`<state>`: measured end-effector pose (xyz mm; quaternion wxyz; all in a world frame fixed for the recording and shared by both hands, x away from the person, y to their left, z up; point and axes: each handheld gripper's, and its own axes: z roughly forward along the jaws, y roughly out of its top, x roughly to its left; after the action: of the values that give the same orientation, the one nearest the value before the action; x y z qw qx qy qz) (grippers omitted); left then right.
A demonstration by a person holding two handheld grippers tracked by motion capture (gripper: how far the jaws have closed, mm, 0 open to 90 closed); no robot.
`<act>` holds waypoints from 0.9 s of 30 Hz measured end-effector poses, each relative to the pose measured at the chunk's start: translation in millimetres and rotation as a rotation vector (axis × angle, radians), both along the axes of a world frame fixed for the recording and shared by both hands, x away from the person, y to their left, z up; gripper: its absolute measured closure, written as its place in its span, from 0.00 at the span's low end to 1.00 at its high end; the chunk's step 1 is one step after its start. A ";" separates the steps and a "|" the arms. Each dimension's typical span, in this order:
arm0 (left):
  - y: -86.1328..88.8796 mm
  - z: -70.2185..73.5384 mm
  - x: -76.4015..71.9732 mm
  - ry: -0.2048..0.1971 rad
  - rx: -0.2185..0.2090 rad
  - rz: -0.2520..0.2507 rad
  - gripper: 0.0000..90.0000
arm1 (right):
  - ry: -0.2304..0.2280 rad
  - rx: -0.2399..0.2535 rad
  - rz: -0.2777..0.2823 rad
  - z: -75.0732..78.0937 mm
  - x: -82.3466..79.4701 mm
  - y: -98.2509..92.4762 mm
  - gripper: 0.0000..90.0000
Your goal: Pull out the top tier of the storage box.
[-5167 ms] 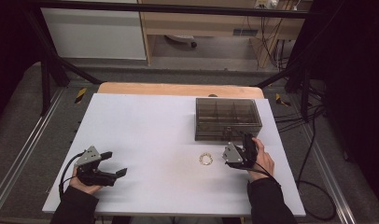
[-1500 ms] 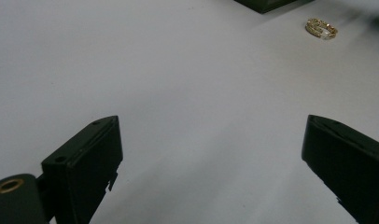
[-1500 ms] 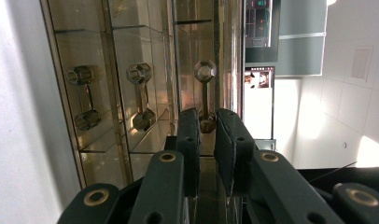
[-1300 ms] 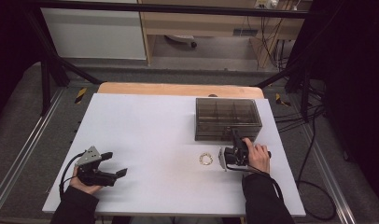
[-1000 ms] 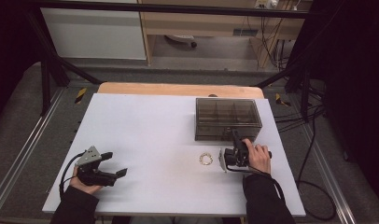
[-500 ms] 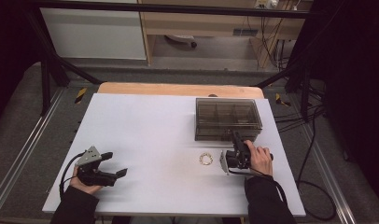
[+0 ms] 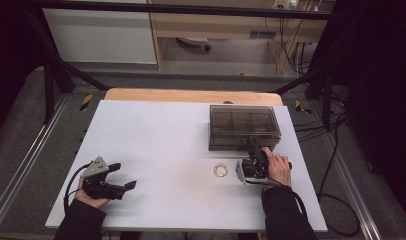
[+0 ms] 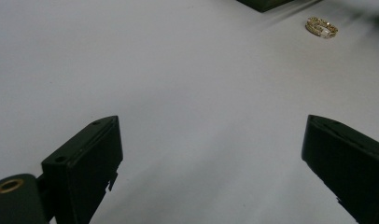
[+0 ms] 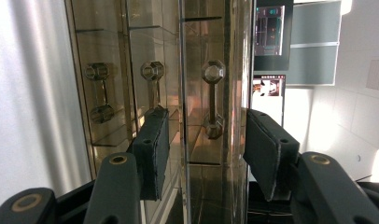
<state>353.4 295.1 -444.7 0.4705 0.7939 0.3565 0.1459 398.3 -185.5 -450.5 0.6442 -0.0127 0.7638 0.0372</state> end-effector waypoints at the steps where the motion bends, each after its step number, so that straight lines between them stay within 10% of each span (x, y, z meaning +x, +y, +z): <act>1: 0.0 0.0 0.0 0.000 0.000 0.000 0.06 | -0.003 -0.002 0.004 -0.5 0.7 0.0 0.57; 27: -0.3 0.1 -0.1 0.000 0.001 -0.001 0.06 | -0.022 -0.013 0.022 1.0 -6.5 -1.9 0.67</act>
<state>353.3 294.9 -444.6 0.4700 0.7945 0.3559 0.1456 391.8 -187.4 -449.5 0.6519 -0.0256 0.7569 0.0389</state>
